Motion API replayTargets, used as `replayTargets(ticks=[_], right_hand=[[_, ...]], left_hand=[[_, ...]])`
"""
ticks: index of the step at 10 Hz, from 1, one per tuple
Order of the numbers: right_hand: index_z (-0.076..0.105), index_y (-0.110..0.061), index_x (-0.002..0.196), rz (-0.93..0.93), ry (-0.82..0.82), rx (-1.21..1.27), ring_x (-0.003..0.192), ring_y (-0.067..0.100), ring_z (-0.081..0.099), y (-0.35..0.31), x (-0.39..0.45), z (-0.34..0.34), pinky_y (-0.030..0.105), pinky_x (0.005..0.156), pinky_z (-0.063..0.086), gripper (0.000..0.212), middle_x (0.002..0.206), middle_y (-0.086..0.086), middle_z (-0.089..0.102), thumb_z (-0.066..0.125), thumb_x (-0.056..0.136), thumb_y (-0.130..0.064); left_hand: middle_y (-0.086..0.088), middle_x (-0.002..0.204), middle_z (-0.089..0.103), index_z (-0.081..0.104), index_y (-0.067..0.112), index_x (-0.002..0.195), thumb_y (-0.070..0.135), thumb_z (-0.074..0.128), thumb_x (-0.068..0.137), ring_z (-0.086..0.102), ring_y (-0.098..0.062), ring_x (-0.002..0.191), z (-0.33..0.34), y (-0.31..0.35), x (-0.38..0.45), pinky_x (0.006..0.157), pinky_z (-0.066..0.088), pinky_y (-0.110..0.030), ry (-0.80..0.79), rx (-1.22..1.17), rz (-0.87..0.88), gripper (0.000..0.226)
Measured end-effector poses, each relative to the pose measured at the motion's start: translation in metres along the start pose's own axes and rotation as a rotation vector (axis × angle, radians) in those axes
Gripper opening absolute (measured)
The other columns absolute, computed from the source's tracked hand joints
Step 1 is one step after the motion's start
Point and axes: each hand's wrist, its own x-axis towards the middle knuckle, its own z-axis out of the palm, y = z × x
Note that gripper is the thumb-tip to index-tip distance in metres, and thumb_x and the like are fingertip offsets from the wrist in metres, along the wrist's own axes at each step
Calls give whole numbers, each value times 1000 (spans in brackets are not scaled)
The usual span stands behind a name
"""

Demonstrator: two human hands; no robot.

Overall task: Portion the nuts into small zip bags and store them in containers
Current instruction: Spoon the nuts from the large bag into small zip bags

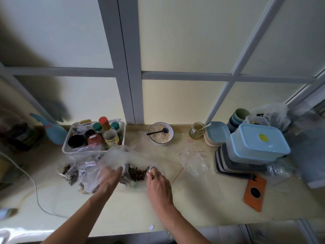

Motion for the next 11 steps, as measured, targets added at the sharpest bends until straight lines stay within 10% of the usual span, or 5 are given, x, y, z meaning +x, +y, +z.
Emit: replayTargets(ticks=[1, 3, 4, 6, 11], right_hand=[[55, -21, 90, -23, -25, -44, 57, 18, 61, 1, -1, 4, 33, 57, 51, 29, 68, -5, 60, 30, 103, -29], [63, -19, 84, 15, -7, -55, 56, 14, 64, -5, 1, -8, 38, 79, 59, 32, 63, -5, 64, 34, 97, -26], [63, -19, 87, 41, -38, -25, 61, 14, 66, -5, 1, -7, 36, 83, 58, 34, 65, -6, 65, 32, 98, -27], [60, -16, 84, 98, -14, 156, 59, 22, 63, 6, 2, -6, 31, 53, 49, 34, 67, -1, 62, 34, 101, -31], [60, -25, 112, 185, -144, 184, 94, 11, 68, 22, -3, 2, 24, 78, 51, 14, 102, -8, 68, 50, 103, -28]], left_hand=[[-3, 77, 69, 65, -7, 106, 53, 60, 92, 64, -12, 79, -17, 13, -1, 76, 49, -27, -338, -355, -33, 62], [-4, 115, 61, 52, 23, 135, 35, 61, 94, 59, -15, 104, 2, 57, -24, 94, 47, -23, 211, -161, 63, 43], [-8, 124, 62, 16, 42, 155, 27, 64, 82, 66, -28, 102, 12, 78, -27, 89, 56, -48, 213, -151, 217, 89], [-11, 110, 61, 8, 45, 156, 24, 50, 71, 61, -32, 87, 27, 106, -43, 79, 52, -51, 236, 17, 363, 97], [-8, 87, 56, 24, 21, 154, 21, 67, 70, 47, -28, 95, 40, 120, -78, 87, 41, -40, 192, 118, 522, 94]])
